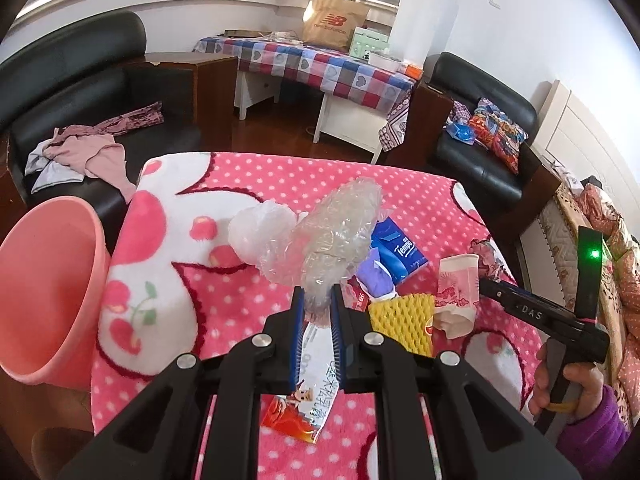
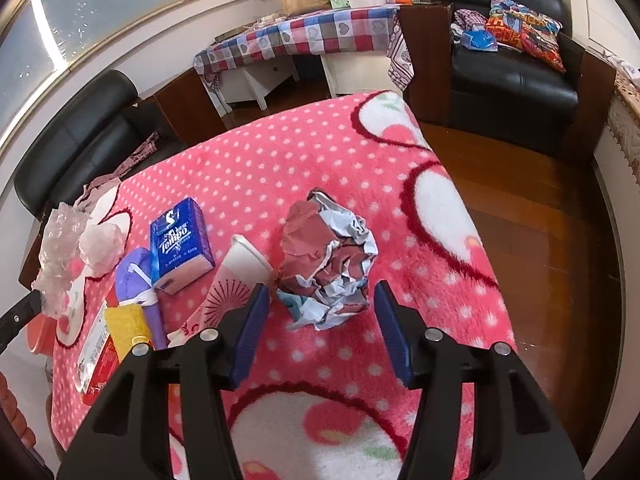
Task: Collect trash
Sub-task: 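Grasp the clear plastic wrap with the left tool while the right tool grasps the crumpled foil wrapper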
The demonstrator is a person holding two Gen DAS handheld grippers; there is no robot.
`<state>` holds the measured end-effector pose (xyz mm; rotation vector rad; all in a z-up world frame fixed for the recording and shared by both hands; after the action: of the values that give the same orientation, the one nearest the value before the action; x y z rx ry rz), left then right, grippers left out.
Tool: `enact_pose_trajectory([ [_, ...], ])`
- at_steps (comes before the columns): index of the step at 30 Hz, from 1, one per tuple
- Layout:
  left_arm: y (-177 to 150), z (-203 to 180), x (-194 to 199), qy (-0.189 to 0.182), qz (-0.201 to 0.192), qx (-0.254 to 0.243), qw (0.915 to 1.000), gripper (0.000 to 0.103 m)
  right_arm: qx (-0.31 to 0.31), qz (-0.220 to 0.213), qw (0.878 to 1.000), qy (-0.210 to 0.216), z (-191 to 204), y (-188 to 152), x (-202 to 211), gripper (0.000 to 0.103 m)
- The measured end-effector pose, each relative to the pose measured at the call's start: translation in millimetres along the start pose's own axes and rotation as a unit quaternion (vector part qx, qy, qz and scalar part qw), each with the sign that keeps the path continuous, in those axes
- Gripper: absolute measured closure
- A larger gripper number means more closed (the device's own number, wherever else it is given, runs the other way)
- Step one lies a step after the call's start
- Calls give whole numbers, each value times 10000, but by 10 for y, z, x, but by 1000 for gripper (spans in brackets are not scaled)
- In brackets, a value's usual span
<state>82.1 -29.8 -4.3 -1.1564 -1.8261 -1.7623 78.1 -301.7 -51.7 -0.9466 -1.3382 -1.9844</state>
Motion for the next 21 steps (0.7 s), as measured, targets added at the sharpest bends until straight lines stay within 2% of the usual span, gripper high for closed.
enact_pose_trajectory([
  [1,3,-2,1,7,-1,-1,10000,91,19,-30,10000,-19,1,-3,-15,48],
  [4,-3,4,14,1,5,10,10000,91,33,-6,10000,-8,-8,-3,-26,61],
  [7,-3,12,26,8,-10,6,10000,91,77,-29,10000,-10,-5,-15,3,66],
  [15,-52,35,175,41,-139,10,9999,91,116,-126,9998,-26,-15,-68,173,70],
  [21,-66,26,292,91,-276,-18,9996,91,145,-353,9993,-12,19,-82,423,71],
])
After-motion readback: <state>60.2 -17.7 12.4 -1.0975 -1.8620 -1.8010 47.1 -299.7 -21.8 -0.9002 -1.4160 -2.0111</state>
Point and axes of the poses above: each gripper's, at about its wrist camera, not at the fingertips, and x roughly against the way its jaws point, z to its left, y to its top, the point moved 1 cm from there along -x, roughly the way its jaws point, and after that the axes turned 4 degrees about -x, right-handed, at the moved point
